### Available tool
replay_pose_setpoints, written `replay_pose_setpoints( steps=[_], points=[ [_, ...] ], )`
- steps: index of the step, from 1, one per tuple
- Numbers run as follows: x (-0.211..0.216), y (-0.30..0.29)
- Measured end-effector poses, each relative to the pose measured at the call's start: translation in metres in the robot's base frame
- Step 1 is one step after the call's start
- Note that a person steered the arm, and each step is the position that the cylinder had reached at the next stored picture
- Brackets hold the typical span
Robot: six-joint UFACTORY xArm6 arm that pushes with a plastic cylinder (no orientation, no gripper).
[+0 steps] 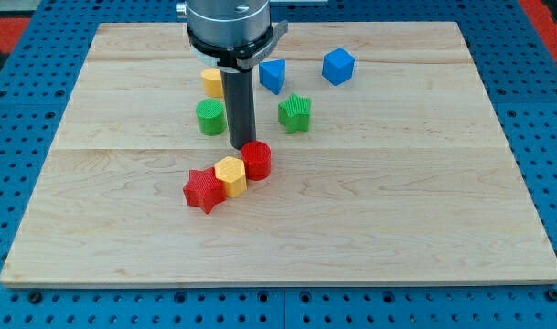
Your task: Push the yellow heart to the right side of the green circle
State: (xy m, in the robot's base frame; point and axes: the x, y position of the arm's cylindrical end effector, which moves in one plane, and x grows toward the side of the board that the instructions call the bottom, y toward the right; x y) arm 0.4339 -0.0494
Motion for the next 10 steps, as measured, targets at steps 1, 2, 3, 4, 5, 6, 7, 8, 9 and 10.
replay_pose_setpoints(
  steps=[1, 2, 3, 4, 5, 6, 7, 8, 9, 10],
  points=[
    [0.000, -0.042],
    [0.000, -0.069],
    [0.000, -0.106],
    [-0.022, -0.150],
    [-0.075, -0.155],
    [-0.118, -0.139],
    [-0.152, -0.107],
    [-0.155, -0.078],
    [-0.148, -0.053],
    [-0.131, -0.042]
  ],
)
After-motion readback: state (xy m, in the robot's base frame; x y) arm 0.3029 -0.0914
